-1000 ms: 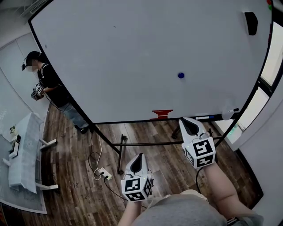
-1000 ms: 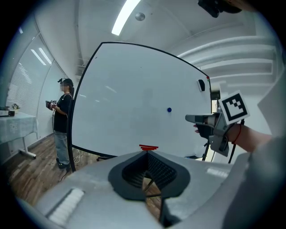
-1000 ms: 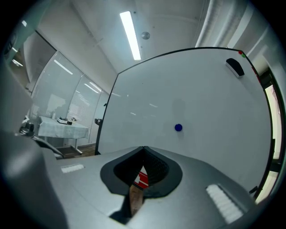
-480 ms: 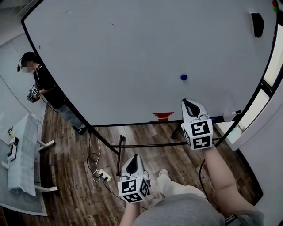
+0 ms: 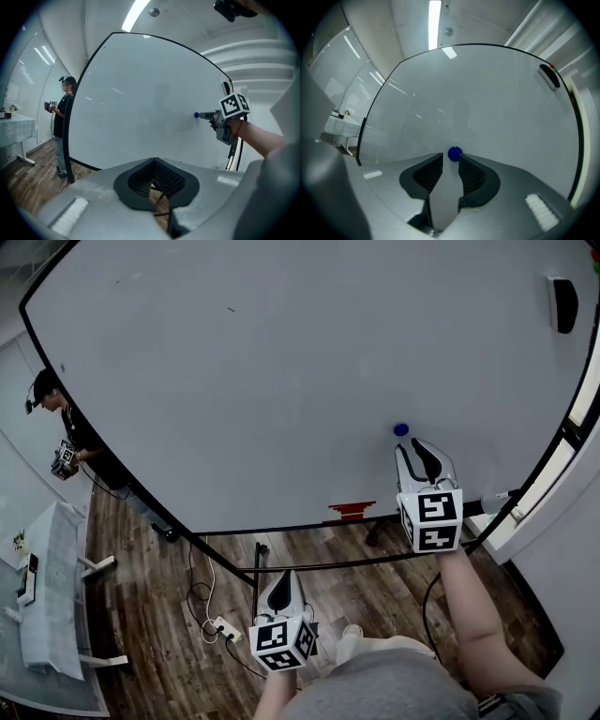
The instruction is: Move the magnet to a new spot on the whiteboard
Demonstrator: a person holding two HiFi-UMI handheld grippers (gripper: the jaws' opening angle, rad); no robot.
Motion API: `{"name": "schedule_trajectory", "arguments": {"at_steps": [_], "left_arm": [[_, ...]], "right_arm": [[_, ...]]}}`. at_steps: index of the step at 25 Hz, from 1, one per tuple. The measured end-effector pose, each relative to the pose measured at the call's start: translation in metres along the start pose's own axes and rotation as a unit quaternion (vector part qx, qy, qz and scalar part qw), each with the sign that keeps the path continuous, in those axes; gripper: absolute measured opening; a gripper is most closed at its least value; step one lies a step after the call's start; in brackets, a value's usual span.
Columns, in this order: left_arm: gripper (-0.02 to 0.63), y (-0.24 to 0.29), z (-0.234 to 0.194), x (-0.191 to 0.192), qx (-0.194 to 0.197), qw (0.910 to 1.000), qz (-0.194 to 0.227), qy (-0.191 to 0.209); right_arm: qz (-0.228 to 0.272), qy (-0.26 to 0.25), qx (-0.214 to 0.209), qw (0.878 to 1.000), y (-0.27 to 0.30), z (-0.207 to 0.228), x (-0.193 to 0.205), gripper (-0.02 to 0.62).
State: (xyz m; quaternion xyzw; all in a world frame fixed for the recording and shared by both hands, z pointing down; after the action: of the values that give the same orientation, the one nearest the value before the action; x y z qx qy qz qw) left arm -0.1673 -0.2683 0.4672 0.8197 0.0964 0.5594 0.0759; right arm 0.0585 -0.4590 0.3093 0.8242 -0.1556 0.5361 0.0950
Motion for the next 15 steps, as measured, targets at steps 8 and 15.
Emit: {"name": "schedule_trajectory", "arguments": {"at_steps": [8,15], "left_arm": [[0.005,0.035,0.003,-0.013,0.028,0.9994,-0.014,0.012],[0.005,0.048,-0.009,-0.013,0.032,0.9989,-0.023,0.023]], "right_arm": [[-0.011,-0.009,0.03,0.999,0.027,0.01,0.001,0.137],[-0.01,-0.005,0.048,0.999,0.036,0.008,-0.002,0.132]]}}
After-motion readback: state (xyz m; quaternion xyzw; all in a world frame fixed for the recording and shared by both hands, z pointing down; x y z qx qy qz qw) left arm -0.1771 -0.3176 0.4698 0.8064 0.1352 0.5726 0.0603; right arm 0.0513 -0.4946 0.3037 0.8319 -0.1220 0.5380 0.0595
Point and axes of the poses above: the fingertips, and each gripper's own axes: y forward along the fingers, z to its right, x out of its underside, the point moved 1 cm from there along -y, backward along the fingers, and after that the axes turned 10 degrees about -y, right-handed, at the moved point
